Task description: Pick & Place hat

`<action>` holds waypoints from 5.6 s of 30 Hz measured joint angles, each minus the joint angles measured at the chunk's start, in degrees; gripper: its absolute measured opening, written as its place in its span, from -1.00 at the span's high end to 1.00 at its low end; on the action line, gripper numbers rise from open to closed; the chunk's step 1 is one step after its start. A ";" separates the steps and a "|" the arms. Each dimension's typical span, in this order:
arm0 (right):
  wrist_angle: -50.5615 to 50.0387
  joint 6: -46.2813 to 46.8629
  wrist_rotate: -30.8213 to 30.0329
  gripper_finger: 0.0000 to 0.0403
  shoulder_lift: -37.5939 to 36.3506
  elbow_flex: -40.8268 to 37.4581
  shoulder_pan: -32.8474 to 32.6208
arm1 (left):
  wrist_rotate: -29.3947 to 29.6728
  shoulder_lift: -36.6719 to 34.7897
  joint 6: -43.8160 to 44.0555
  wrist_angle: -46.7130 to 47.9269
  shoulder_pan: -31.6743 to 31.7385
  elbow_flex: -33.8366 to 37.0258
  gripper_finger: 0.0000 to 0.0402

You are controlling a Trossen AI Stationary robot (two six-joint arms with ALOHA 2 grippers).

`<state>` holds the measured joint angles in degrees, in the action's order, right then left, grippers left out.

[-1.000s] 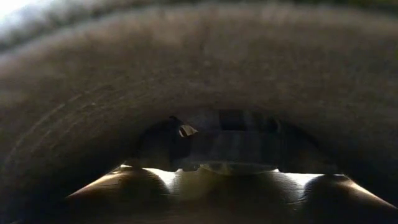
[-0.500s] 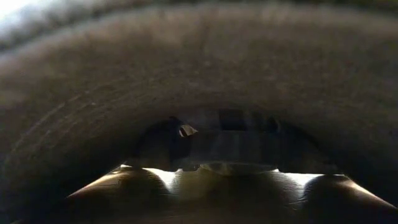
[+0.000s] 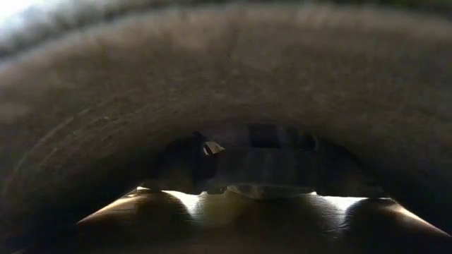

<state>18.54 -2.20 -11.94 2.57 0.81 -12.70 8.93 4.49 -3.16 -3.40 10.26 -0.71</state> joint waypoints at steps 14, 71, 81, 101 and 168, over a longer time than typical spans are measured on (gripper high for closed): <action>0.01 -0.01 -0.01 1.00 -0.01 -0.01 0.00 | 0.00 -0.02 0.01 0.00 -0.01 0.00 0.81; 0.01 -0.01 0.00 1.00 -0.01 0.00 0.00 | 0.00 0.00 0.00 0.00 0.00 0.00 0.81; 0.01 -0.01 0.01 1.00 -0.01 -0.01 0.00 | 0.00 0.00 0.02 0.00 -0.02 0.00 0.81; -0.01 -0.02 0.01 1.00 -0.02 0.01 -0.01 | 0.00 -0.01 0.00 -0.13 -0.01 0.00 0.81; 3.74 1.27 -8.56 1.00 6.21 4.52 -0.18 | -0.96 0.39 6.36 -8.92 0.00 -0.02 0.81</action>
<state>22.27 -0.92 -20.49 8.78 5.33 -12.88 7.97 4.89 3.20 -12.31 10.26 -0.73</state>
